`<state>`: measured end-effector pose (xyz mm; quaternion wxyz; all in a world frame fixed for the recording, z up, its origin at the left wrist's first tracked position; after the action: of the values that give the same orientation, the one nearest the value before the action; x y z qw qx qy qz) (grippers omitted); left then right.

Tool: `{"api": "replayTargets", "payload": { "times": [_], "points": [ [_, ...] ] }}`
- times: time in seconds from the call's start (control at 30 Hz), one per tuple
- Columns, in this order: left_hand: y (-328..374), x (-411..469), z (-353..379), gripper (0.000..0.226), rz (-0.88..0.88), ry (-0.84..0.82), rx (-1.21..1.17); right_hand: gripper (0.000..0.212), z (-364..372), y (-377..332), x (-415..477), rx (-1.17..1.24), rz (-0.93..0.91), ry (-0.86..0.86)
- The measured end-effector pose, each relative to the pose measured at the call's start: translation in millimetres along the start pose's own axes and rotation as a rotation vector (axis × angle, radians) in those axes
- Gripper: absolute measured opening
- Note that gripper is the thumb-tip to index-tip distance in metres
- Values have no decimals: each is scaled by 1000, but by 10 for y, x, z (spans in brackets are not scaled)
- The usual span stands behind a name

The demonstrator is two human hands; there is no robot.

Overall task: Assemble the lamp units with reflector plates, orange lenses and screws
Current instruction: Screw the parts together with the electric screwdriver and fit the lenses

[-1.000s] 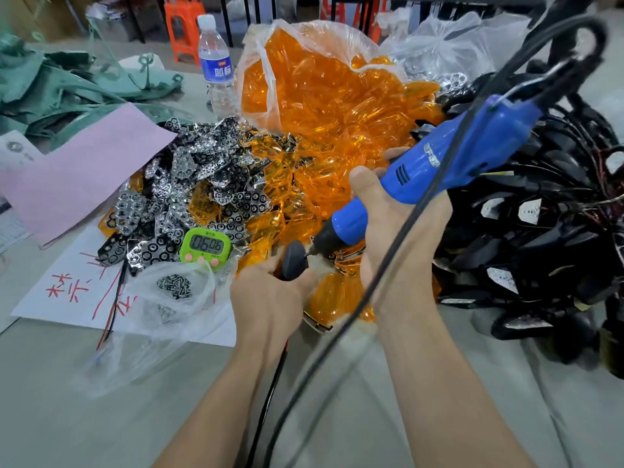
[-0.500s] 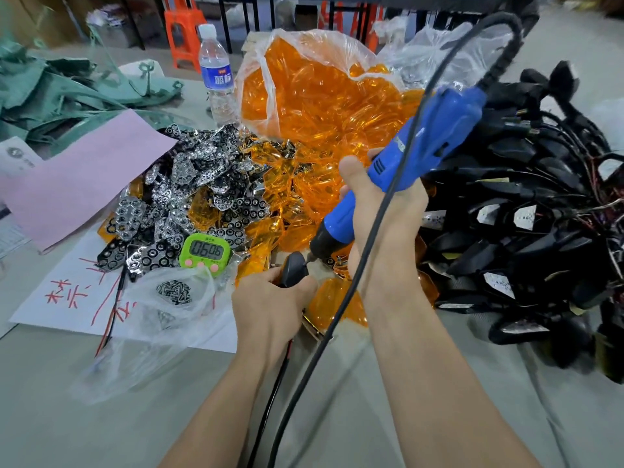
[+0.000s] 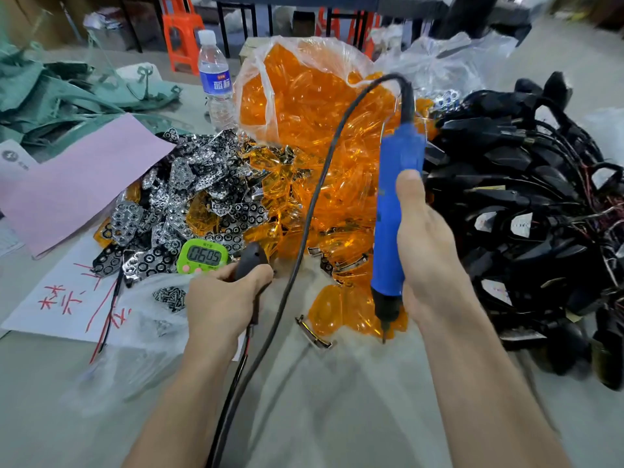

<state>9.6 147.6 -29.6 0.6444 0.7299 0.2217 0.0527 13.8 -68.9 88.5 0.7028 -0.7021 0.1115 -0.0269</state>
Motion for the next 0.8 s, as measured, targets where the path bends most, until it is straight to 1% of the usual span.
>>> {"api": "replayTargets", "payload": {
  "times": [0.07,0.1,0.2,0.33,0.47,0.57,0.67,0.8],
  "points": [
    [40,11,-19,24,5,11,-16,71,-33,94,-25,-19,20,9],
    [60,9,-23,21,10,15,-20,74,-29,100,-36,1,33,19],
    [118,-4,-29,9,43,7,-41,61,-16,106,-36,94,61,57],
    [125,-19,-27,18,77,-10,-48,59,-19,209,-70,209,106,84],
    [99,2,-24,7,76,-22,-55,65,-79,234,-42,179,168,39],
    [82,18,-9,7,70,-23,-63,69,-100,242,-43,171,186,-19],
    [82,26,5,9,64,-21,-58,65,-86,220,-52,215,196,-53],
    [91,34,11,10,61,-25,-53,59,-59,244,-29,249,175,-3]
  ]
}}
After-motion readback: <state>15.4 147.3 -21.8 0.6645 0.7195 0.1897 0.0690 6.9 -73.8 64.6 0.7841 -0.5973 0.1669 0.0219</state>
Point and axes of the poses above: each hand's wrist, its own x-axis towards the middle knuckle, its own z-axis out of the palm, y = z × x, the point moved 2 cm from there along x, towards the middle knuckle, and after that the axes turned 5 degrees about -y, right-handed, at the moved point
